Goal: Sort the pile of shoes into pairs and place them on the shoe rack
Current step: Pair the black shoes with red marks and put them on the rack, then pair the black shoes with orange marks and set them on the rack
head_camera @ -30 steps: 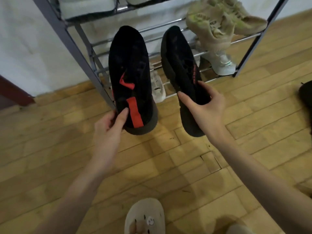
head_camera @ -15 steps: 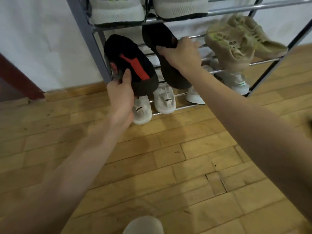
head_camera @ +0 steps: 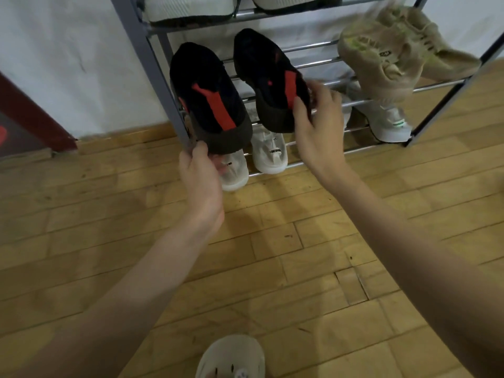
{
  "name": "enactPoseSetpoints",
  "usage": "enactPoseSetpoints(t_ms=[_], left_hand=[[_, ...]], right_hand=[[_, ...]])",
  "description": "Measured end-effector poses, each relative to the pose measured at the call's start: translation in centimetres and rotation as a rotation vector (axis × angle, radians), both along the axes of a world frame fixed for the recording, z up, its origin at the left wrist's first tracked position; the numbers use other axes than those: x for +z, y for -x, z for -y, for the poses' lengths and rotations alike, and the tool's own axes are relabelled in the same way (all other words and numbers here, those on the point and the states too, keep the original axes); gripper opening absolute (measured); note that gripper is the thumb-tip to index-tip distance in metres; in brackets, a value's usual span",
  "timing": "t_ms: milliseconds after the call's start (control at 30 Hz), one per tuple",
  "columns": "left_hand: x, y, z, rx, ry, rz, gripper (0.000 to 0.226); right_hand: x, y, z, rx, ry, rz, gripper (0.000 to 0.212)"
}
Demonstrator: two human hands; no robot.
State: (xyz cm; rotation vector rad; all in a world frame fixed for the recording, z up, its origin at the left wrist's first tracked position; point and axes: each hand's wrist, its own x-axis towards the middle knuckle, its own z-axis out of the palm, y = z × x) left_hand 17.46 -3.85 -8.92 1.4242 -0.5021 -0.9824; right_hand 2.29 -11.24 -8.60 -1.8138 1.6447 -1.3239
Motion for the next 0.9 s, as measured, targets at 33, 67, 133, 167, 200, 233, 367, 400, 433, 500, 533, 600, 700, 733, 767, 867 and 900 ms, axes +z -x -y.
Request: enactPoseSetpoints(t_ms=[33, 67, 133, 167, 200, 233, 367, 400, 433, 500, 533, 600, 700, 733, 767, 867, 900], left_hand=[[-0.5, 0.5, -0.5, -0.030, -0.040, 0.024, 0.030], [-1.0, 1.0, -1.0, -0.081, -0.082, 0.044, 0.026], [-2.3, 2.1, -1.3, -0.226, -0.154, 0.095, 0.016], [-2.8, 2.9, -1.4, -0.298, -0.180, 0.129, 0.014], [-3.3, 3.7, -1.3, -0.360, -0.199, 0.159, 0.013], [-3.8, 4.7, -1.2, -0.418, -0.213, 0.183, 0.013], [-5.3, 9.9, -0.6, -0.742, -0.212, 0.357, 0.018], [-5.6, 10.6, -0.4, -0.813, -0.203, 0.410, 0.020], [-6.0, 12.0, -0.4, -0.907, -0.199, 0.459, 0.021], [-6.8, 15.0, -0.6, -1.101, -0.194, 0.550, 0.022], [-7.2, 16.5, -0.8, -1.186, -0.183, 0.585, 0.019], [-7.5, 19.2, -1.5, -1.317, -0.126, 0.643, 0.007], [-7.5, 22.7, -2.8, -1.470, -0.006, 0.754, 0.010], [-7.6, 23.6, -3.2, -1.504, 0.025, 0.802, 0.012], [-7.8, 24.4, -3.6, -1.533, 0.056, 0.842, 0.013], [-8.2, 25.9, -4.2, -1.577, 0.113, 0.895, 0.013], [-8.4, 26.3, -4.2, -1.580, 0.123, 0.900, 0.011]], right_hand=[[-0.7, 1.0, -1.4, -0.007, 0.013, -0.002, 0.038], [-1.5, 2.1, -2.6, -0.011, 0.018, -0.025, 0.037], [-3.5, 4.9, -5.0, -0.027, -0.006, -0.092, 0.036], [-4.6, 6.4, -6.2, -0.045, -0.045, -0.114, 0.035], [-5.6, 8.2, -7.6, -0.069, -0.096, -0.131, 0.034], [-6.6, 10.0, -9.0, -0.102, -0.152, -0.145, 0.034], [-9.4, 17.1, -15.6, -0.327, -0.376, -0.185, 0.033], [-9.8, 18.1, -16.8, -0.360, -0.424, -0.190, 0.032], [-10.1, 19.4, -18.4, -0.411, -0.481, -0.186, 0.032], [-10.5, 22.0, -21.4, -0.514, -0.562, -0.140, 0.031], [-10.6, 23.0, -22.8, -0.552, -0.580, -0.116, 0.030], [-10.5, 24.8, -25.4, -0.631, -0.583, -0.104, 0.031], [-10.1, 27.1, -28.7, -0.736, -0.602, -0.179, 0.043], [-10.0, 28.0, -29.7, -0.748, -0.633, -0.212, 0.051], [-10.0, 29.0, -30.6, -0.737, -0.683, -0.254, 0.061], [-10.5, 32.2, -32.9, -0.620, -0.943, -0.421, 0.096], [-10.7, 33.0, -33.3, -0.576, -1.010, -0.458, 0.102]])
